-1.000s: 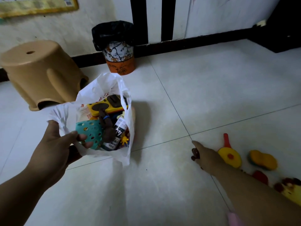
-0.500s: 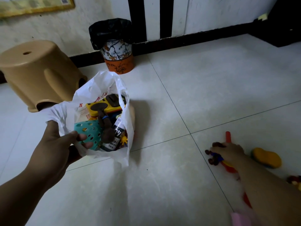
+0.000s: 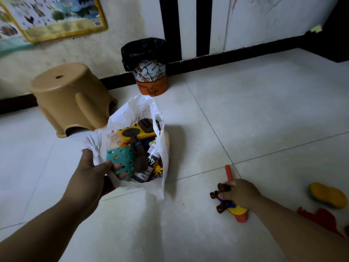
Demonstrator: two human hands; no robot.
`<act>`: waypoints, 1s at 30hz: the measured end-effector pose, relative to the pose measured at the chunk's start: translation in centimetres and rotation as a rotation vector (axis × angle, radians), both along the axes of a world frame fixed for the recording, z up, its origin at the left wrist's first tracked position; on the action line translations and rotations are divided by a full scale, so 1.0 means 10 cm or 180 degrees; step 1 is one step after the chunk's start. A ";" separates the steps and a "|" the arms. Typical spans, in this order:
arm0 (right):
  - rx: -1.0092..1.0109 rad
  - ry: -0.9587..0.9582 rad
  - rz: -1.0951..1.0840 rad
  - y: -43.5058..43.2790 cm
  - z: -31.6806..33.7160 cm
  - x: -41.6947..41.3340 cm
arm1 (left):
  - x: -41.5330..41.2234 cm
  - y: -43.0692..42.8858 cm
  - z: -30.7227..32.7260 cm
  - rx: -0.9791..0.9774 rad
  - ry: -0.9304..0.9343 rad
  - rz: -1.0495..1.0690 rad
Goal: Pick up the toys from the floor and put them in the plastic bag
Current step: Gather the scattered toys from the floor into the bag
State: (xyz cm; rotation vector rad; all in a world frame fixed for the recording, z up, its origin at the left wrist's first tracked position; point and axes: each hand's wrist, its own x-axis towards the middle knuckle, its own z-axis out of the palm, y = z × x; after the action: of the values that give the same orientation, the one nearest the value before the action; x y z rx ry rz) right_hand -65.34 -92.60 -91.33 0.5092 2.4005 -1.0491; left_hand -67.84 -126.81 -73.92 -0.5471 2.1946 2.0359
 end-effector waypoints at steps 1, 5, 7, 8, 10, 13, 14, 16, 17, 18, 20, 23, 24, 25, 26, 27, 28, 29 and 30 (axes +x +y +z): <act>0.0021 -0.0032 0.0094 -0.04 0.02 0.04 | 0.01 -0.01 0.00 0.0024 -0.0018 -0.0002; -0.0362 0.0328 0.0096 -0.26 0.33 -0.01 | 0.03 -0.03 0.04 0.0076 0.0009 -0.0074; -0.0972 0.0761 -0.0122 -0.47 0.70 -0.13 | 0.03 -0.03 0.05 0.0036 0.0037 -0.0112; -0.1369 0.0959 -0.0204 -0.61 0.92 -0.20 | 0.04 -0.04 0.06 0.0021 0.0046 -0.0128; -0.2096 0.1246 -0.0135 -0.96 1.34 -0.32 | 0.05 -0.05 0.07 0.0027 0.0040 -0.0157; -0.2534 0.1257 0.0159 -1.56 1.67 -0.57 | 0.06 -0.08 0.08 0.0042 -0.0011 -0.0194; -0.2551 0.1173 0.0186 -1.77 1.69 -0.67 | 0.07 -0.10 0.08 0.0040 -0.0026 -0.0208; -0.2595 0.0926 -0.0045 -2.15 1.67 -0.85 | 0.06 -0.15 0.06 0.0056 -0.0030 -0.0242; -0.2563 0.0831 -0.0226 -2.30 1.62 -0.95 | 0.05 -0.18 0.05 0.0091 -0.0026 -0.0220; -0.2453 0.0776 -0.0392 -2.44 1.52 -1.08 | 0.04 -0.21 0.03 0.0125 -0.0030 -0.0174; -0.2207 0.0742 -0.0706 -2.63 1.34 -1.30 | 0.02 -0.27 0.00 0.0113 -0.0031 -0.0097; -0.1925 0.0818 -0.1272 -2.67 1.17 -1.55 | 0.00 -0.35 -0.02 -0.0002 -0.0043 -0.0105; -0.1922 0.0861 -0.1405 -2.67 1.16 -1.61 | 0.00 -0.36 -0.02 -0.0018 -0.0028 -0.0135; -0.1955 0.0879 -0.1459 -2.66 1.14 -1.68 | -0.01 -0.37 -0.02 -0.0029 -0.0018 -0.0163; -0.2058 0.0901 -0.1433 -2.64 1.09 -1.76 | -0.01 -0.36 -0.01 -0.0041 -0.0015 -0.0198; -0.2122 0.0894 -0.1365 -2.64 0.96 -1.88 | -0.01 -0.36 0.00 -0.0055 -0.0017 -0.0229; -0.2097 0.0858 -0.1242 -2.63 0.87 -1.97 | -0.02 -0.35 0.01 -0.0063 -0.0014 -0.0264; -0.1981 0.0825 -0.1081 -2.62 0.90 -1.95 | -0.02 -0.34 0.02 -0.0060 -0.0013 -0.0290; -0.1801 0.0816 -0.0894 -2.61 0.96 -1.88 | -0.02 -0.33 0.02 -0.0056 -0.0015 -0.0310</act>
State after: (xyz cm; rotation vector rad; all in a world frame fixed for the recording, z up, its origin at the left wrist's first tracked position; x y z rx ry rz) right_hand -84.12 -118.68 -81.70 0.5358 2.1223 -1.9354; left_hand -68.08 -130.09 -73.71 -0.4369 2.1928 1.9667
